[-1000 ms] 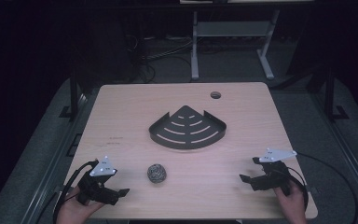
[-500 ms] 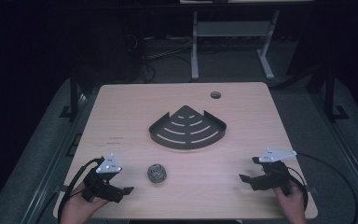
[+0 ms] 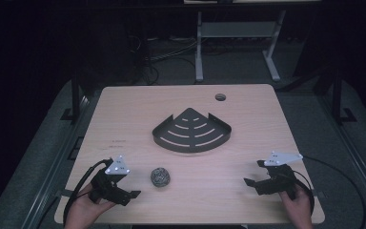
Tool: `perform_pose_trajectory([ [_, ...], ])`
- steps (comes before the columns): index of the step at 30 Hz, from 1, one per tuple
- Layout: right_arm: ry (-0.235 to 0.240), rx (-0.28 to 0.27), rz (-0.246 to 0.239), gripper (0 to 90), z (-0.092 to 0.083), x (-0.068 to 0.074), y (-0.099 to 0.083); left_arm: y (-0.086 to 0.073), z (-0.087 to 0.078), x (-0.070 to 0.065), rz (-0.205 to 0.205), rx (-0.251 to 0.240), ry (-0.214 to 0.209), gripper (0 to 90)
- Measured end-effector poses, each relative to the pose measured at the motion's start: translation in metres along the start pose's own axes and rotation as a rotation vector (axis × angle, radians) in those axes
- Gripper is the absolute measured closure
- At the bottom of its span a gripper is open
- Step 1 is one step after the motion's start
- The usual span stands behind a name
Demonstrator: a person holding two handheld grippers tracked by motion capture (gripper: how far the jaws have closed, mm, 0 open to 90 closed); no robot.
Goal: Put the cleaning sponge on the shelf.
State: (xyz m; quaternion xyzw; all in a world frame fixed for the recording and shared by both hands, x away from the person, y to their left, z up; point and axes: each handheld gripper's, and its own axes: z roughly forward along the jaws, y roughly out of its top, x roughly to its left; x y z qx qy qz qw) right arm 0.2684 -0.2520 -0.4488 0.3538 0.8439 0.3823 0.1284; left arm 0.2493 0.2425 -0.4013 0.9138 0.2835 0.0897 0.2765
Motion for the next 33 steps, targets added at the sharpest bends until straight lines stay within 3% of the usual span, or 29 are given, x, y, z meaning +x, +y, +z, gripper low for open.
perform_pose_trajectory([
  [13,0.002,-0.006,0.002,13.8,-0.001,0.000,0.000,0.019,0.012,-0.002,0.029,0.025,-0.020,18.3],
  [33,0.004,-0.001,0.001,13.9,-0.001,0.001,0.001,0.029,0.024,-0.001,0.022,0.056,-0.031,18.3],
])
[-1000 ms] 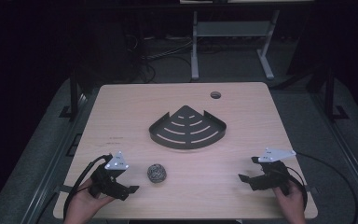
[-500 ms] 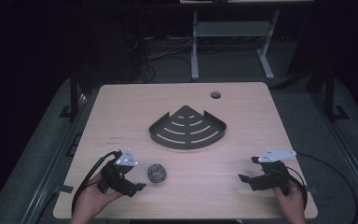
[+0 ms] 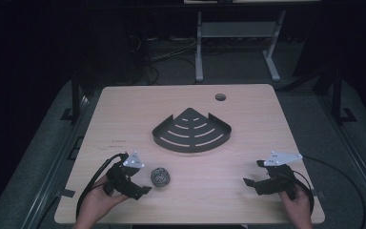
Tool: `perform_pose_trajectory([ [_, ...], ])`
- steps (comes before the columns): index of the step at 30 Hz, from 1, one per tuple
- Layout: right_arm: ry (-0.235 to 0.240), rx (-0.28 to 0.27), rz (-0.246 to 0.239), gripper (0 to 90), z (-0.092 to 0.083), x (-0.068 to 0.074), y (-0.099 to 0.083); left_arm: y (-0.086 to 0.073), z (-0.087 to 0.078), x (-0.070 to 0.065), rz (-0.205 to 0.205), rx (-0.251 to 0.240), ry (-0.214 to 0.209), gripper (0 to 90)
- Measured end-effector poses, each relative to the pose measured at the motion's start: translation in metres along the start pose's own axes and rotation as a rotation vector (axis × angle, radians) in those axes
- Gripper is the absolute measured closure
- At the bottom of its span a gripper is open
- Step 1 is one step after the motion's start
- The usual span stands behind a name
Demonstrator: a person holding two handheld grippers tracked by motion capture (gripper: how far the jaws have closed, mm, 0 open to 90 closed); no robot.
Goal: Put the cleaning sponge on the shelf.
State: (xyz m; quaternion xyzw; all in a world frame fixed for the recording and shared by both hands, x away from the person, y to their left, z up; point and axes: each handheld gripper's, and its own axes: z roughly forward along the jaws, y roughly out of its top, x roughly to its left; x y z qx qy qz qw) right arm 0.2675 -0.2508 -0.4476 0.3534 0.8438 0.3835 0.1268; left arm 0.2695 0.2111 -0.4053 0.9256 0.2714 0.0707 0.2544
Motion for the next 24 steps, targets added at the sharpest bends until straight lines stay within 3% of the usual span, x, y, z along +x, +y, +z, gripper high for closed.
perform_pose_trajectory([
  [24,0.005,0.005,-0.001,13.8,0.000,0.001,0.000,0.017,0.016,0.000,0.011,0.025,-0.026,18.3],
])
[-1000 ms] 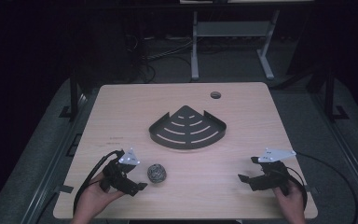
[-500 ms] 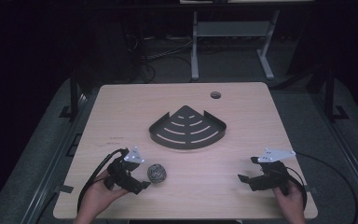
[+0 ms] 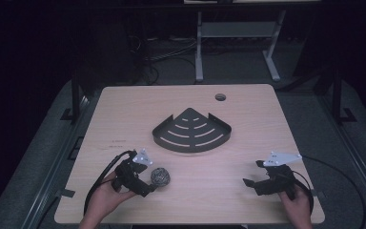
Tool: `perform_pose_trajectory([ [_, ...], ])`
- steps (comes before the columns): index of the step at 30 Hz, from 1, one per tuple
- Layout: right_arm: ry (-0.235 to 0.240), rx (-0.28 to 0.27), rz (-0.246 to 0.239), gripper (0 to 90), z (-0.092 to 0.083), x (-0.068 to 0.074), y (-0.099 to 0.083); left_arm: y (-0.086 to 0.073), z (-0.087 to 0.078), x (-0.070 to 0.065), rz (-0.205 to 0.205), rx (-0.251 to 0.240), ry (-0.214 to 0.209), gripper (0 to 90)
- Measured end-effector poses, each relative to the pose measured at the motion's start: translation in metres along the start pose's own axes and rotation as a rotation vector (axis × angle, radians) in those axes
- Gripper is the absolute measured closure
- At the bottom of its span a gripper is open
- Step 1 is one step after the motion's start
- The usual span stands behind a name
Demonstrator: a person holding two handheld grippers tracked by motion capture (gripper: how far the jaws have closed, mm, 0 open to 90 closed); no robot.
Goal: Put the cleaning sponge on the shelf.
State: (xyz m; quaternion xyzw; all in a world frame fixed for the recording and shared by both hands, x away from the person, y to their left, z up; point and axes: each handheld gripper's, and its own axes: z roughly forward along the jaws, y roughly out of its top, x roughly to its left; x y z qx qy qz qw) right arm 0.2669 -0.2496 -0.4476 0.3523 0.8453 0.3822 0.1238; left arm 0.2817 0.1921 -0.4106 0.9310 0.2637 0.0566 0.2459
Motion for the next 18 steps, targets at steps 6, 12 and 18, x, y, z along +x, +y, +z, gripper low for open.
perform_pose_trajectory([
  [6,0.002,-0.001,0.000,13.9,0.000,0.000,0.000,0.003,0.005,0.001,0.003,0.011,-0.007,18.3],
  [12,0.004,-0.002,-0.004,13.8,0.000,0.000,0.000,0.006,0.009,0.002,0.006,0.017,-0.005,18.3],
  [18,0.004,-0.003,-0.003,13.8,0.000,0.000,0.000,0.009,0.013,0.002,0.007,0.026,-0.015,18.3],
])
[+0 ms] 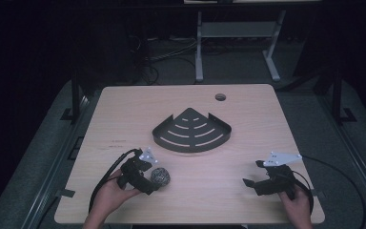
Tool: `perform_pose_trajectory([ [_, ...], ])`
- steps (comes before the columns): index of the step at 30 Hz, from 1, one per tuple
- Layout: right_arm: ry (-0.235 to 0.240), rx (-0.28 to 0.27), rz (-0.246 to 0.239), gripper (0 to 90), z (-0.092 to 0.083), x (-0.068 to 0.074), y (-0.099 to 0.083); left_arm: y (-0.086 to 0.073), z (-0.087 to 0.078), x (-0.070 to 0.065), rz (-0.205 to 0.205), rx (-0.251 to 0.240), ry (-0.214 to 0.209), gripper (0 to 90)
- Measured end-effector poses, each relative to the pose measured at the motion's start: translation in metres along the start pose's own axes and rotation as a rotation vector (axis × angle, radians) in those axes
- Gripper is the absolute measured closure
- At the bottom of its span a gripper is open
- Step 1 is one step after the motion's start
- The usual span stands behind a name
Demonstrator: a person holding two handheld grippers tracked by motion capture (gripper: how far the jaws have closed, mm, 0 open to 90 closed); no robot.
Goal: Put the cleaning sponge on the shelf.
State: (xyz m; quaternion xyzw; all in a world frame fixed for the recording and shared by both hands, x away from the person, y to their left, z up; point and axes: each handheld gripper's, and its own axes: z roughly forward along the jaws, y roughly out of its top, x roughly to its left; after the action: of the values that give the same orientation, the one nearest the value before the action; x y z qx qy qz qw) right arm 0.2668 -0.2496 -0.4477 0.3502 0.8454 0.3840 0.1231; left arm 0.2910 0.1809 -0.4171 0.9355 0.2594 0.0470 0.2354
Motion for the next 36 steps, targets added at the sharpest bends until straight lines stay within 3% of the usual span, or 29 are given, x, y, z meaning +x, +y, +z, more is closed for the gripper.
perform_pose_trajectory([
  [36,0.003,-0.002,-0.001,13.8,0.000,0.000,0.000,0.012,0.026,0.004,0.004,0.073,-0.016,20.2],
])
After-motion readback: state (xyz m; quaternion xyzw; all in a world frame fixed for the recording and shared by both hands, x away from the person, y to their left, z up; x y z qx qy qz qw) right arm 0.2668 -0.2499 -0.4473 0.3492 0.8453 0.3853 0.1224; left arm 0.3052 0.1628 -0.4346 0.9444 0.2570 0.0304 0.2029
